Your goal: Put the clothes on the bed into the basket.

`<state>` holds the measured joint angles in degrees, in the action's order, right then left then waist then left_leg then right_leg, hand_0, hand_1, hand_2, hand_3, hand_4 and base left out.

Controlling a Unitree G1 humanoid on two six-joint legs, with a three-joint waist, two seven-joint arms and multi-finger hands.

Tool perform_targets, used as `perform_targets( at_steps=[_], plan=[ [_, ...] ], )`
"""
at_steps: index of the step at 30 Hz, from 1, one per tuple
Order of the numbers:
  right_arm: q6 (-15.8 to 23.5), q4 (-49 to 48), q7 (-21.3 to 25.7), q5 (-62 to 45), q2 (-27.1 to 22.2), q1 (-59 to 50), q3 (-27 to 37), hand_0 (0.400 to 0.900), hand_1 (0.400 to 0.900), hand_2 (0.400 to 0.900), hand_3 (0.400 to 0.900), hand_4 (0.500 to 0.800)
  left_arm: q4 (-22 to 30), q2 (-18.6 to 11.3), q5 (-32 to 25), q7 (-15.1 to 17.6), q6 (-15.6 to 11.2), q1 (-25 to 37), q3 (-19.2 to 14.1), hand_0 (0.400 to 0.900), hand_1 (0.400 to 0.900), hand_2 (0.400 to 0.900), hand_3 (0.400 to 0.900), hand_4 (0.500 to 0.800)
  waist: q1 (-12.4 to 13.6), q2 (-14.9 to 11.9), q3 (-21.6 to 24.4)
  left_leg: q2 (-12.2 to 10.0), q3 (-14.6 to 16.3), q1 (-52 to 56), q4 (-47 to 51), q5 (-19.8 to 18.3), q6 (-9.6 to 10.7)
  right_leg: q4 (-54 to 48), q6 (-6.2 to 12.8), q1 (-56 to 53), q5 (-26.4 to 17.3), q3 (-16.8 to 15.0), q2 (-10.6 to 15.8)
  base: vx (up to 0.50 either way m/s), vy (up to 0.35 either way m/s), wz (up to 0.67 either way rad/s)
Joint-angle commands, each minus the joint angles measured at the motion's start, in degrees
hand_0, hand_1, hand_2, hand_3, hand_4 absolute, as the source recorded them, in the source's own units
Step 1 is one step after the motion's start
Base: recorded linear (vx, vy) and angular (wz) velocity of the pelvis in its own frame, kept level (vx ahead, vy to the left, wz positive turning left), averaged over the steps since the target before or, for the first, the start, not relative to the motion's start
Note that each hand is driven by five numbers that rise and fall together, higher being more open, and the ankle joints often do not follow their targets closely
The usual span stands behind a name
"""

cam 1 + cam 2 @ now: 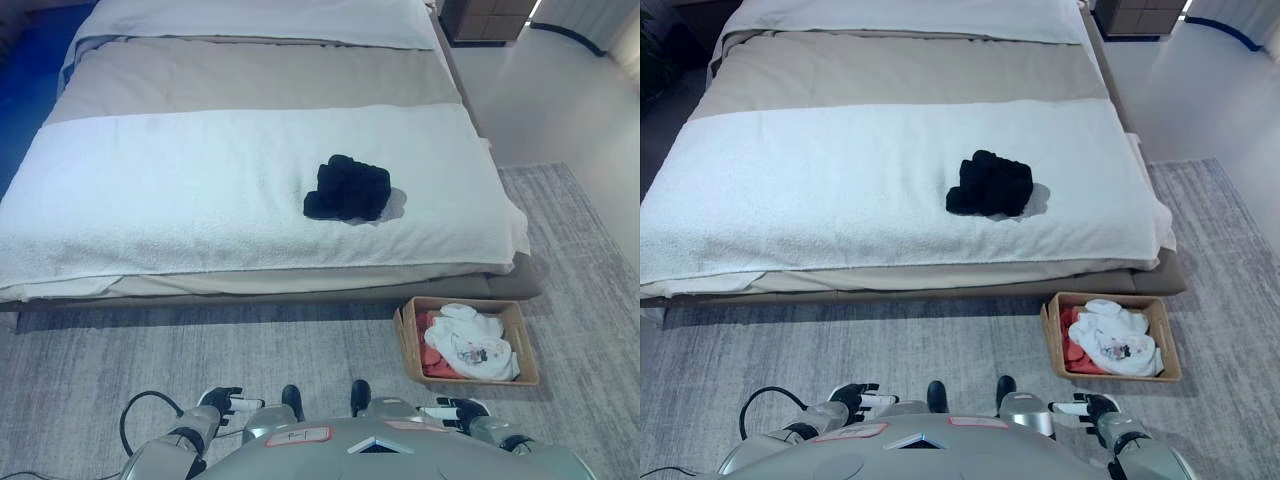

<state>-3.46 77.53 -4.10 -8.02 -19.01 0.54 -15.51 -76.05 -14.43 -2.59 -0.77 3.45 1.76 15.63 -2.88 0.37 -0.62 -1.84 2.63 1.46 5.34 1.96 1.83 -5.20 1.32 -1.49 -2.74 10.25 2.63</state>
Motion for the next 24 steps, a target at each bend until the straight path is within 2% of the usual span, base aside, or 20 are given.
perform_targets(
  at_steps=[1,5,24],
  plan=[
    [0.09,3.35,0.53,1.22,-0.76,-2.38,-2.19,0.900,0.900,0.900,0.900,0.800,-2.26,-2.13,0.24,0.50,-0.60,3.09,-0.19,0.900,0.900,0.900,0.900,0.800,0.83,-1.00,-0.17,-0.64,2.77,1.67,-0.34,-4.77,1.24,0.20,4.64,-0.18,2.81,-0.22,3.20,0.00,0.000,0.00],
    [0.30,3.52,0.95,1.07,-0.83,-2.47,-1.86,0.900,0.900,0.900,0.900,0.800,-2.30,-2.69,0.12,1.34,-0.72,3.50,-0.79,0.900,0.900,0.900,0.900,0.800,0.80,-1.11,-0.26,-0.69,2.73,1.63,-0.34,-4.75,1.26,0.20,4.63,-0.19,2.86,-0.27,3.13,0.00,0.000,0.00],
    [0.30,3.67,0.66,0.99,-0.93,-2.23,-1.97,0.900,0.900,0.900,0.900,0.800,-1.98,-2.41,0.06,1.04,-0.64,3.37,-0.36,0.900,0.900,0.900,0.900,0.800,0.67,-1.24,-0.38,-1.01,2.74,1.77,-0.34,-4.72,1.44,0.20,4.37,-0.29,3.21,-0.45,2.64,0.00,-0.001,0.00]
  ],
)
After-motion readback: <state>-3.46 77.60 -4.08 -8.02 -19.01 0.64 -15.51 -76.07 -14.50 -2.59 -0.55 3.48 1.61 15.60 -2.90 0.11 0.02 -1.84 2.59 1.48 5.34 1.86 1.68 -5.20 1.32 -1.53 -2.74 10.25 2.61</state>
